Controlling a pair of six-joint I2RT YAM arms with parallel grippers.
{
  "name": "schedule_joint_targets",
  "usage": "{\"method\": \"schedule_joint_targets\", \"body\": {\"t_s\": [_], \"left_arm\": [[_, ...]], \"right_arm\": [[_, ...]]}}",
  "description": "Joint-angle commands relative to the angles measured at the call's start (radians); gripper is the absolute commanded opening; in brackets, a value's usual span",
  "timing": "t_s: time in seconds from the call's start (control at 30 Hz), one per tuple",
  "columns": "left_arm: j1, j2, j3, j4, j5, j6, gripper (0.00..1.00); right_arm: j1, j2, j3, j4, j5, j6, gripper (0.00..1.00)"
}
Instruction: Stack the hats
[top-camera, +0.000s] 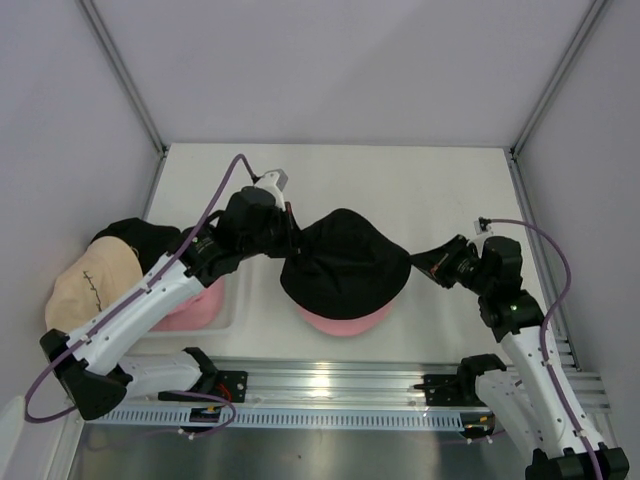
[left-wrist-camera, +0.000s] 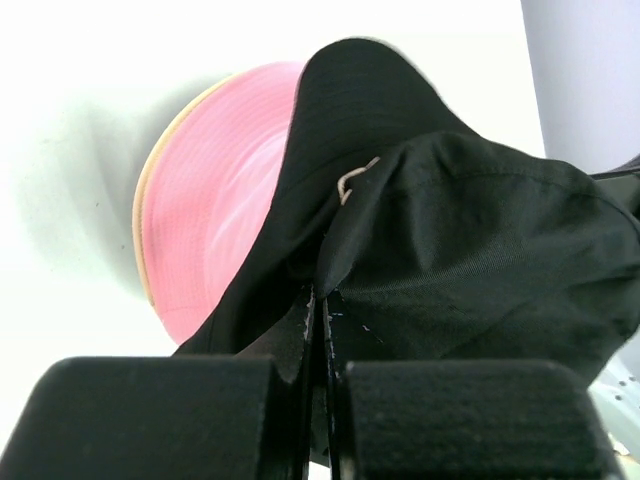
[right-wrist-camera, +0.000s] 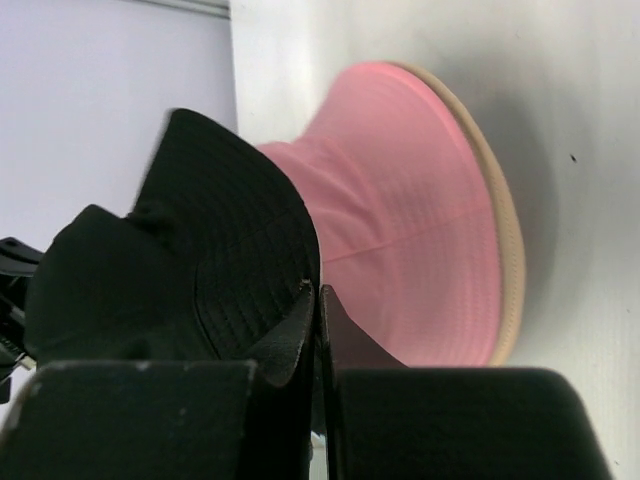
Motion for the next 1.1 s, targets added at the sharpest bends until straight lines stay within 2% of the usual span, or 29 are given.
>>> {"method": "schedule_joint_targets", "body": {"t_s": [0.0,0.07,0.1,0.17,0.2,0.23,0.27,0.3,0.4,0.47,0.57,0.67,0.87,1.07], "left_arm": [[-0.003,-0.016,-0.041,-0.033,-0.073,0.004,0.04],[-0.003,-0.033,-0.039,-0.05,-0.096,0.0,0.24],[-0.003,-0.059,-0.035,-0.067,-0.107,0.002,0.48],[-0.001,-0.095,-0.032,-0.081,-0.131,0.0,0.69],[0.0,-0.117,-0.027,-0.101,-0.175,-0.016,0.89],[0.017,-0.164,-0.033,-0.107,-0.189,-0.027,0.97],[0.036,-0.187,-0.039,-0.112,-0.194,-0.042,0.99],[0.057,-0.212,-0.047,-0.103,-0.19,-0.067,0.99],[0.177,-0.315,-0.213,-0.012,-0.072,-0.137,0.96],[0.276,-0.381,-0.329,0.057,0.075,-0.182,0.92],[0.362,-0.439,-0.557,0.236,0.267,-0.271,0.86],[0.39,-0.441,-0.68,0.49,0.407,-0.377,0.75],[0.395,-0.413,-0.791,0.799,0.553,-0.501,0.75],[0.431,-0.479,-0.789,0.758,0.574,-0.546,0.78]], "right_arm": [[-0.011,0.006,-0.057,0.029,0.006,-0.017,0.0],[-0.011,0.008,-0.072,0.047,-0.013,-0.032,0.0],[-0.011,0.009,-0.072,0.046,-0.016,-0.041,0.0],[-0.011,0.009,-0.066,0.05,-0.021,-0.064,0.0],[-0.011,0.006,-0.068,0.053,-0.021,-0.069,0.0],[-0.011,0.006,-0.068,0.063,-0.022,-0.078,0.0],[-0.011,0.008,-0.069,0.069,-0.024,-0.081,0.0],[-0.011,0.011,-0.074,0.073,-0.028,-0.084,0.0],[-0.011,0.024,-0.086,0.106,-0.047,-0.089,0.0],[-0.011,0.037,-0.107,0.129,-0.059,-0.091,0.0],[-0.008,0.032,-0.124,0.155,-0.073,-0.088,0.0],[-0.008,0.015,-0.124,0.164,-0.068,-0.091,0.0],[-0.01,0.012,-0.117,0.158,-0.07,-0.092,0.0],[-0.007,0.002,-0.115,0.15,-0.06,-0.091,0.0]]}}
